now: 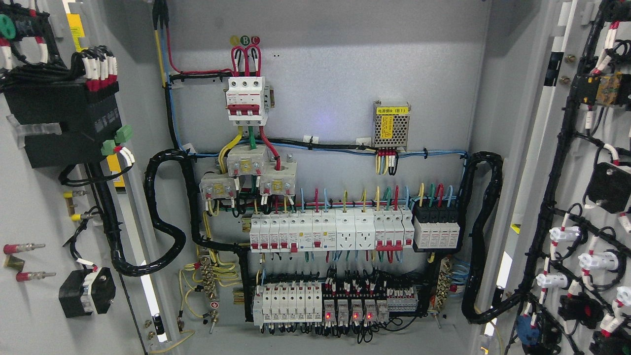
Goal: Open door with both hands
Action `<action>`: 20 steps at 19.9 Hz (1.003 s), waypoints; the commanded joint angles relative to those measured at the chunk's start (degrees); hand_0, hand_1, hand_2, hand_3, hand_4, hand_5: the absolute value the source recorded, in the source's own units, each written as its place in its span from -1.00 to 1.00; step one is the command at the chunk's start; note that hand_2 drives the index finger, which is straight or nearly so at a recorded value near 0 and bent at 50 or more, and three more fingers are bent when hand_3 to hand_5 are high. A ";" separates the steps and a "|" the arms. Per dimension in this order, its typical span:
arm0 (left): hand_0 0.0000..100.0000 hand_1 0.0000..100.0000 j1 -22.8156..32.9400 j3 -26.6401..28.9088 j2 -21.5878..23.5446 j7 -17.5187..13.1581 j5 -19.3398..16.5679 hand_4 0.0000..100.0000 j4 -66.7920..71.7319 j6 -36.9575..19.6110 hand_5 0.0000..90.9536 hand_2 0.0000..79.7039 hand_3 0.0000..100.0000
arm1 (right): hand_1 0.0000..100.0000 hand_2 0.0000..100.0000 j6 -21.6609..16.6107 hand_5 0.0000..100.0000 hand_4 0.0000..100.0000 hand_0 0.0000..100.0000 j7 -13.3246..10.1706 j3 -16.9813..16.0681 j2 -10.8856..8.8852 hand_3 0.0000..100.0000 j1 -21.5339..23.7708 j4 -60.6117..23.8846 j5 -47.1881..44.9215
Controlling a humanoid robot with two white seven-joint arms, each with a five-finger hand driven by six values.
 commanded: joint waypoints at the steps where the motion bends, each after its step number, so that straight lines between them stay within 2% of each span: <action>1: -0.37 -0.78 0.00 0.00 0.53 -0.02 -0.03 -1.00 -1.40 0.01 -1.00 -1.00 -1.00 | -0.86 -1.00 0.15 -1.00 -1.00 -0.57 -0.03 3.41 0.54 -1.00 -2.16 1.50 -0.08; 11: -0.37 -0.78 0.00 0.00 0.53 -0.02 0.06 -1.00 -1.40 0.01 -1.00 -1.00 -1.00 | -0.86 -1.00 0.15 -1.00 -1.00 -0.57 -0.03 3.76 0.54 -1.00 -2.52 3.62 -0.26; 15: -0.37 -0.78 0.00 0.00 0.44 -0.02 0.06 -1.00 -1.40 0.01 -1.00 -1.00 -1.00 | -0.86 -1.00 0.15 -1.00 -1.00 -0.57 0.05 2.71 0.54 -1.00 -1.38 3.18 -0.26; 20: -0.37 -0.78 0.00 0.00 0.53 -0.02 -0.03 -1.00 -1.40 0.01 -1.00 -1.00 -1.00 | -0.86 -1.00 0.59 -1.00 -1.00 -0.57 0.05 -3.78 -0.16 -1.00 3.01 2.92 -0.08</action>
